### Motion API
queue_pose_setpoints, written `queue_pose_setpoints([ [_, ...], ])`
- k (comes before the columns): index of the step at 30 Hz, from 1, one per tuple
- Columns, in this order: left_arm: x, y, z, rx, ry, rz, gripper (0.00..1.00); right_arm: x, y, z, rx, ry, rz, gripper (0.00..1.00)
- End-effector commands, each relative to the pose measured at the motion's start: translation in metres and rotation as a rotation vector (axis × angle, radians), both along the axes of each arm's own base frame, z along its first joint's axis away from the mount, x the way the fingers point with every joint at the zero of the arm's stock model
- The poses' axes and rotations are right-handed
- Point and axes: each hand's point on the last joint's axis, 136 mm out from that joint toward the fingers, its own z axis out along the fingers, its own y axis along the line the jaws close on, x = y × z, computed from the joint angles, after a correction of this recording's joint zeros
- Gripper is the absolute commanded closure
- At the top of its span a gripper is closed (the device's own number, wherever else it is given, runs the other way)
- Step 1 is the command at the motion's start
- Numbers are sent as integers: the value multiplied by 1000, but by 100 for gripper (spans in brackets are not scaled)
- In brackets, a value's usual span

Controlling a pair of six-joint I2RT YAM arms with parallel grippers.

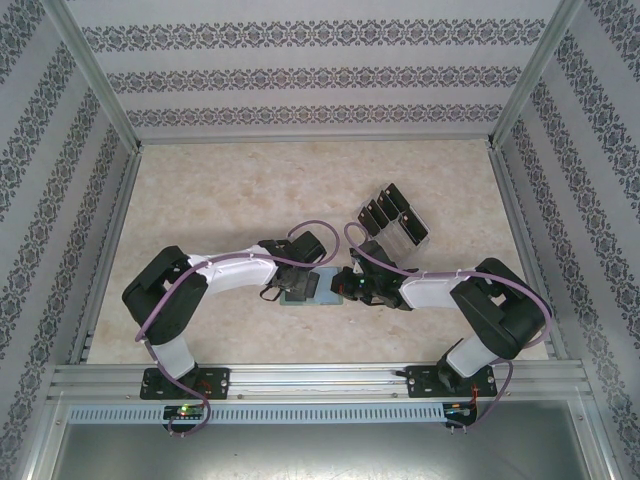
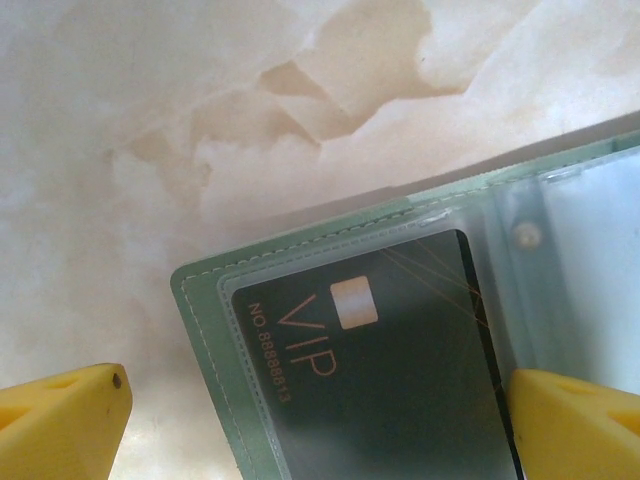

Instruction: Put the credit cards into the card holder

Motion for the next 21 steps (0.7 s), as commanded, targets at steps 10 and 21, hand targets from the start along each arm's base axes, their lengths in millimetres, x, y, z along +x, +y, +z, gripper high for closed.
queue_pose_setpoints([
  [10, 11, -10, 63, -200, -122, 22, 0, 9, 6, 41, -6, -49, 40, 89],
  [21, 1, 39, 45, -162, -95, 107, 0, 6, -5, 49, -147, -45, 77, 56],
])
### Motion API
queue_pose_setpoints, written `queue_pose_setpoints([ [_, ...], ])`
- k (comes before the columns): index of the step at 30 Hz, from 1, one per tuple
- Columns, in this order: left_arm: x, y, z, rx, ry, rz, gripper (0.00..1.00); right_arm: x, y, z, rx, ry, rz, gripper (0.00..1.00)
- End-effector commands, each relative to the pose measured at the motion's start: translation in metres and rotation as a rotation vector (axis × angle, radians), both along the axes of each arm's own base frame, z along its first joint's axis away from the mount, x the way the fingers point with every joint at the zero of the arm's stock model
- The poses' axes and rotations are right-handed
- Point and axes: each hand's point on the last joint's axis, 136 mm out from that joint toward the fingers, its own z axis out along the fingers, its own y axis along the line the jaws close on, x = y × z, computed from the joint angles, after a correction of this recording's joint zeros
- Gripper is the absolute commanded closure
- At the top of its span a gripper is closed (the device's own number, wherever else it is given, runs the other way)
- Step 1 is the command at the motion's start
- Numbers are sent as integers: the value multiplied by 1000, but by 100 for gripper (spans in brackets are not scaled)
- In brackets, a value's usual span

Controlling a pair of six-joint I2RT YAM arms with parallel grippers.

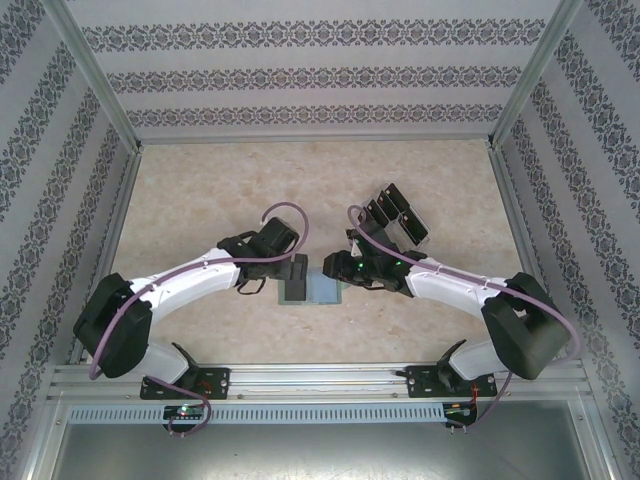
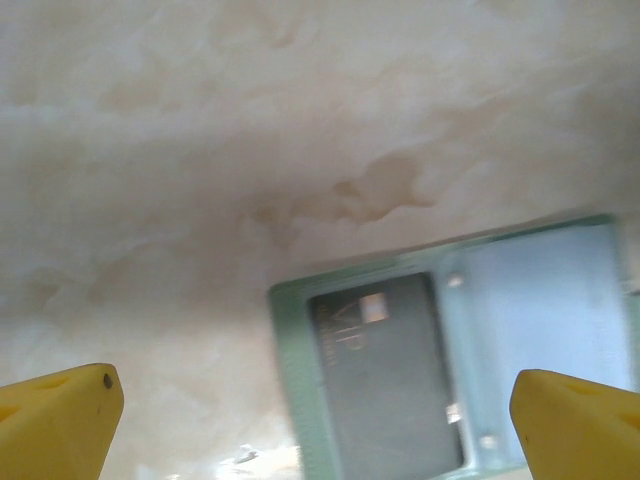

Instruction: Put the credit cards into the card holder

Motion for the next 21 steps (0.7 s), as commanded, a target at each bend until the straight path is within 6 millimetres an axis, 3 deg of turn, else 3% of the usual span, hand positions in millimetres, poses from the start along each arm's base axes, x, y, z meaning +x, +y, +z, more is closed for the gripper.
queue_pose_setpoints([
  [1, -9, 14, -20, 28, 45, 7, 0, -8, -8, -14, -104, 33, 22, 56],
  [9, -15, 22, -50, 59, 71, 12, 0, -10, -5, -29, -223, 36, 54, 55],
  [21, -22, 26, -65, 65, 88, 17, 0, -12, 5, -47, -254, 64, 78, 54],
])
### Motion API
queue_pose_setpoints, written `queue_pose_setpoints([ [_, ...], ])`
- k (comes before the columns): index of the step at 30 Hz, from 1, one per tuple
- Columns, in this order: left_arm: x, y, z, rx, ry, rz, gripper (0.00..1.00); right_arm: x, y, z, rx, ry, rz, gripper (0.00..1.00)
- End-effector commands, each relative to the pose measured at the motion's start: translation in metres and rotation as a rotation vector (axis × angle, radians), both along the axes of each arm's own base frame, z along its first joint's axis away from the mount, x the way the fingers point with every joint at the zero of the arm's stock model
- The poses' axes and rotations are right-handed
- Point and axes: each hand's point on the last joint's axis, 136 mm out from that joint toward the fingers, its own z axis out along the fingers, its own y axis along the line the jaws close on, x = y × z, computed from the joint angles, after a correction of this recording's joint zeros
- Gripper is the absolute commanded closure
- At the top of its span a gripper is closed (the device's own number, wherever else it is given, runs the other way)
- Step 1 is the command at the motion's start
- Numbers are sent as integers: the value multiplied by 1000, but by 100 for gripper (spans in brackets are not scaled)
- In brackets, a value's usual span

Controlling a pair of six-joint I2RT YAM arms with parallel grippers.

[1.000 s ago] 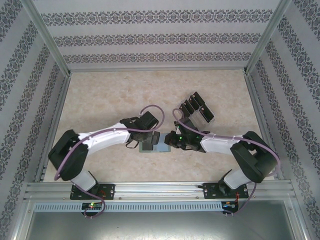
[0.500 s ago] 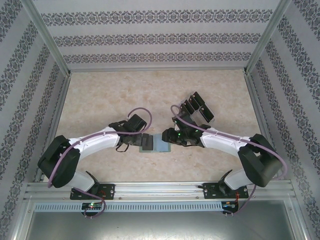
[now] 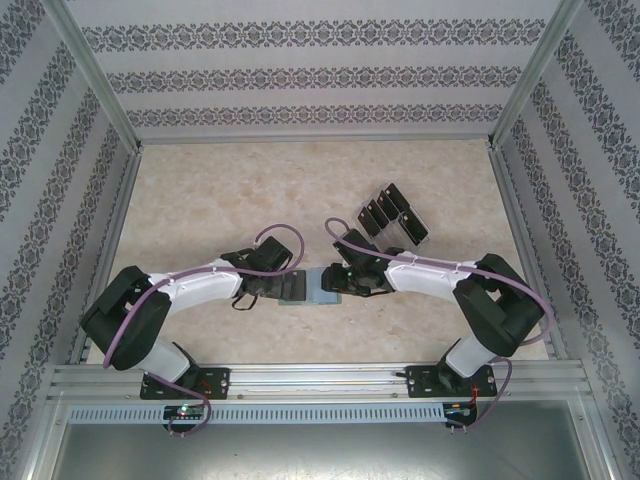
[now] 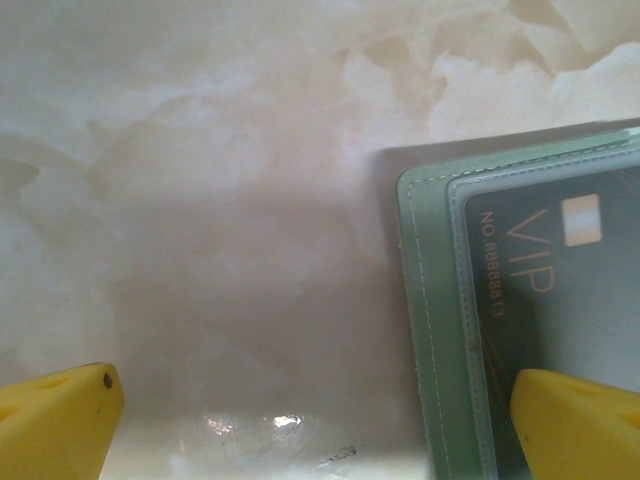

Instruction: Put the credit cards into the card holder

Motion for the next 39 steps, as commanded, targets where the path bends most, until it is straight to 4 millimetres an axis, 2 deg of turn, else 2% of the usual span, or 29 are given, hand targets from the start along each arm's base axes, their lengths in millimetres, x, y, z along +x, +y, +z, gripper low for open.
queue_pose_setpoints([
  [1, 1, 2, -6, -3, -1, 5, 0, 3, 8, 3, -14, -24, 24, 54],
  [12, -1, 2, -9, -16, 4, 11, 0, 2, 15, 14, 4, -46, 31, 55],
  [17, -1, 2, -9, -16, 4, 11, 0, 1, 19, 21, 17, -58, 37, 59],
  [29, -1, 2, -6, -18, -1, 11, 0, 2, 5, 34, -22, -112, 6, 59],
  [35, -1, 3, -6, -16, -2, 13, 0, 3, 13, 30, -20, -103, 27, 59],
  [39, -1, 2, -6, -16, -1, 12, 0, 2, 16, 16, -36, -70, 38, 58],
])
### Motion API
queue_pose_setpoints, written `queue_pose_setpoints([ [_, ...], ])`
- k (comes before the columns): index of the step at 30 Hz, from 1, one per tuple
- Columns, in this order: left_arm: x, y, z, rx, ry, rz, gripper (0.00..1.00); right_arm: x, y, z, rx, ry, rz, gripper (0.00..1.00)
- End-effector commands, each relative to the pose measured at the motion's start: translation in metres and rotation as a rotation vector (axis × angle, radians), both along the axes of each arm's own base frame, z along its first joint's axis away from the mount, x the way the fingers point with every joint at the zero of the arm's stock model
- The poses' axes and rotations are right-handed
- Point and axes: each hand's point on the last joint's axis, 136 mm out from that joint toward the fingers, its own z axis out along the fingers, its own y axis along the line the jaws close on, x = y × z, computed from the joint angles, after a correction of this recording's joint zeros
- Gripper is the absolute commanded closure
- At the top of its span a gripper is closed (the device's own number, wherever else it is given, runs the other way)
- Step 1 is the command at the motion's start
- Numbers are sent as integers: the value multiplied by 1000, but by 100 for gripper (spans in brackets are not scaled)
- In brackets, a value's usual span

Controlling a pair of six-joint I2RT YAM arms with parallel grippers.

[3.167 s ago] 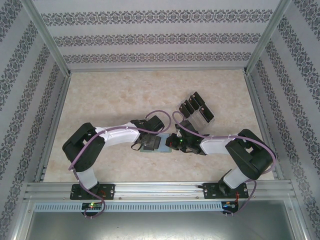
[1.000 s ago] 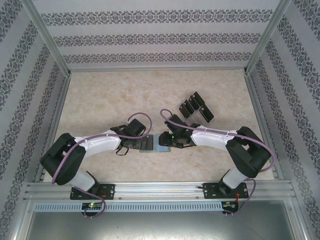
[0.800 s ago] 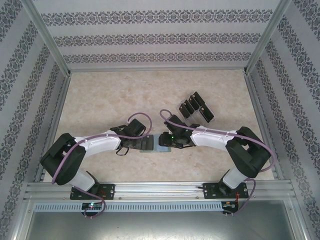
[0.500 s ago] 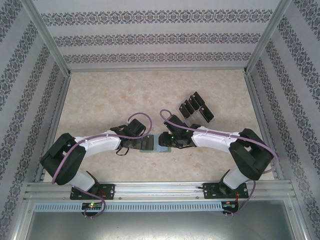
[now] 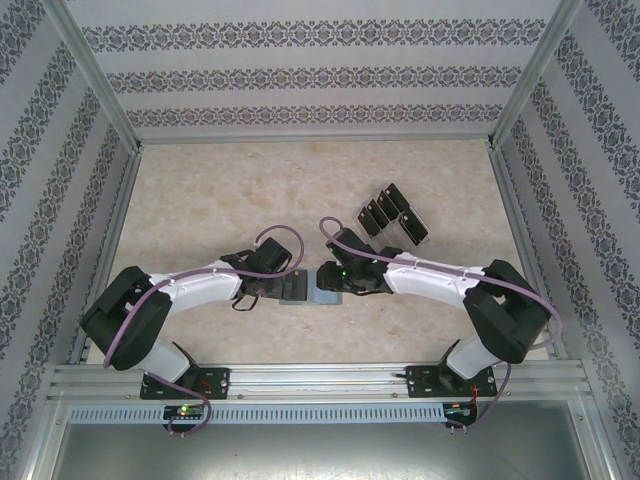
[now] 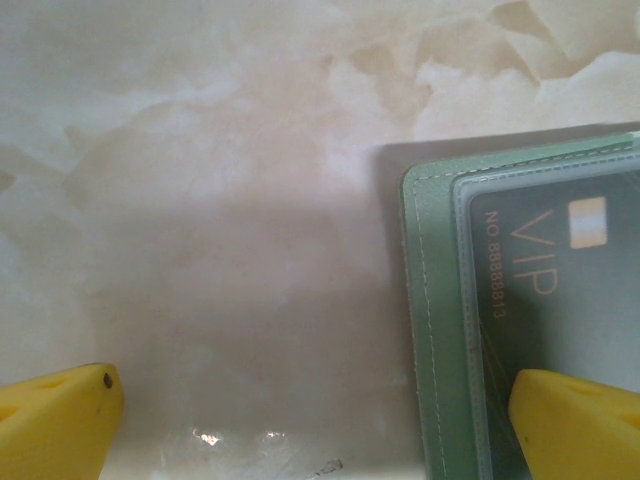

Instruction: Put the credit cards into the card holder

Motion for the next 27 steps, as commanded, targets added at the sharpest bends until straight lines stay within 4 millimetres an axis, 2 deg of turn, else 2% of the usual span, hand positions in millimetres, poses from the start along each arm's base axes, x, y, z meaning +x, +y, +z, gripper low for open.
queue_pose_setpoints([
  [1, -3, 7, -5, 10, 14, 15, 0, 0, 4, -10, -24, 12, 18, 58],
  [7, -3, 6, -4, 10, 11, 14, 0, 0, 6, -27, -42, 40, 22, 58],
  [12, -3, 6, -5, 8, 12, 14, 0, 0, 16, -36, -13, 68, 35, 57],
  [27, -3, 5, -5, -1, 13, 17, 0, 4, 44, -13, 134, 49, 47, 58],
])
